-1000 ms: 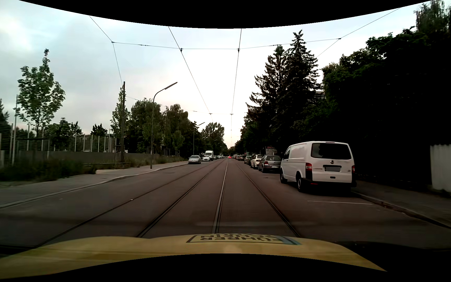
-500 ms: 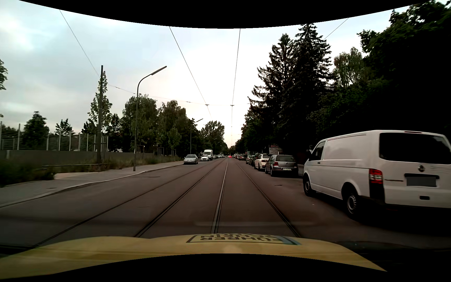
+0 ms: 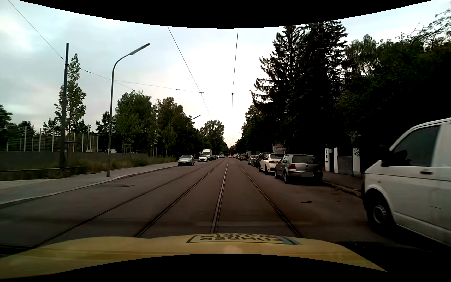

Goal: Follow the waypoints while adhering to traffic rules and regulations

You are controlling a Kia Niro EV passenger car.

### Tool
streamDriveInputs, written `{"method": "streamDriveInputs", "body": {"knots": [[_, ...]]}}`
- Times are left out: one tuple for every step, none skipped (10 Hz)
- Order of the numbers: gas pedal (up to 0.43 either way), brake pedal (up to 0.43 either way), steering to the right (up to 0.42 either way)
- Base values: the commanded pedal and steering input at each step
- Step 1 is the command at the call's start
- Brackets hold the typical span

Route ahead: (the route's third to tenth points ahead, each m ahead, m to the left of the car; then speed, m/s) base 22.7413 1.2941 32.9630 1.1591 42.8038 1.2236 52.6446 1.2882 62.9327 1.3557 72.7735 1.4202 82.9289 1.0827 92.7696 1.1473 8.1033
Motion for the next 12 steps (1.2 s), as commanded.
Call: {"method": "streamDriveInputs", "body": {"knots": [[0.047, 0.000, -0.002], [0.047, 0.000, -0.002], [0.047, 0.000, -0.002], [0.047, 0.000, -0.002], [0.059, 0.000, -0.002], [0.059, 0.000, -0.002], [0.059, 0.000, -0.002], [0.059, 0.000, -0.002], [0.059, 0.000, -0.002], [0.059, 0.000, -0.002], [0.059, 0.000, -0.002], [0.059, 0.000, -0.002]]}}
